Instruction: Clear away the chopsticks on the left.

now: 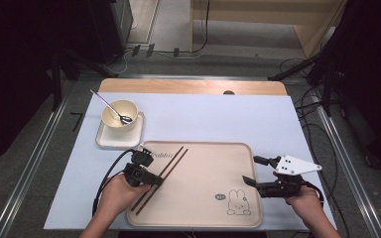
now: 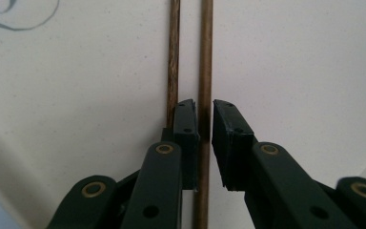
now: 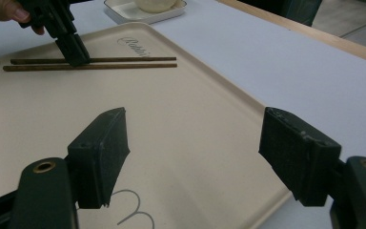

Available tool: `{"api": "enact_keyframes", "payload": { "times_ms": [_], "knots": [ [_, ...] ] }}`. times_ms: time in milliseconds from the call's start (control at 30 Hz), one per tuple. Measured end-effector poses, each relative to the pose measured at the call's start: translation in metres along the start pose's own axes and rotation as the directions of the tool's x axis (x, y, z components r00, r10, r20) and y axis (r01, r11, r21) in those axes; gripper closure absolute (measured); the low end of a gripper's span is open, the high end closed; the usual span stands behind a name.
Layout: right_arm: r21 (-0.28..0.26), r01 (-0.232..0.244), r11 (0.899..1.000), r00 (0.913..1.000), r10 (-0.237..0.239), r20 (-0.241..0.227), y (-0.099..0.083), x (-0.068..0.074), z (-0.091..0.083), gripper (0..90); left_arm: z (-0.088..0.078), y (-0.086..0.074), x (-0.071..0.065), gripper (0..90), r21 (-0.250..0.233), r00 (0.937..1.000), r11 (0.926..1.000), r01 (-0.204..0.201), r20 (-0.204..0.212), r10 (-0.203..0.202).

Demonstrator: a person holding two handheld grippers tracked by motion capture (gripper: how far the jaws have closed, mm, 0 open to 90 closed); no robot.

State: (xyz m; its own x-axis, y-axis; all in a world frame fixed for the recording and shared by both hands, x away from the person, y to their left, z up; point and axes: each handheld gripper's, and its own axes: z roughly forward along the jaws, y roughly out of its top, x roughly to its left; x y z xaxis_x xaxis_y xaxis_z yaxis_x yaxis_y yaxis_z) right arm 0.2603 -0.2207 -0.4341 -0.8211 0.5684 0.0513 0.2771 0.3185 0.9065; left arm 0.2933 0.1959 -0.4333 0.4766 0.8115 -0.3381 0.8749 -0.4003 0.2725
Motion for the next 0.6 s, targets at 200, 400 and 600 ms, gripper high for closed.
{"api": "enact_keyframes", "payload": {
  "times_ms": [200, 400, 600],
  "knots": [
    [0.003, -0.003, 1.0, 1.0, 0.003, 0.0, 0.0, -0.001, 0.0, 25.0, -0.01, 0.006, -0.002, 66.0, -0.043, 0.9992, 0.9983, -0.041, 0.003, 0.041],
    [0.003, -0.008, 1.0, 0.9999, 0.008, 0.008, -0.002, 0.0, -0.002, 25.0, -0.011, 0.018, -0.005, 50.9, -0.063, 0.9944, 0.9934, -0.096, 0.038, 0.099],
    [0.009, -0.018, 1.0, 0.9997, 0.017, 0.019, -0.004, 0.0, -0.004, 25.0, -0.006, 0.034, -0.011, 41.6, -0.07, 0.9846, 0.9839, -0.165, 0.048, 0.168]
  ]
}}
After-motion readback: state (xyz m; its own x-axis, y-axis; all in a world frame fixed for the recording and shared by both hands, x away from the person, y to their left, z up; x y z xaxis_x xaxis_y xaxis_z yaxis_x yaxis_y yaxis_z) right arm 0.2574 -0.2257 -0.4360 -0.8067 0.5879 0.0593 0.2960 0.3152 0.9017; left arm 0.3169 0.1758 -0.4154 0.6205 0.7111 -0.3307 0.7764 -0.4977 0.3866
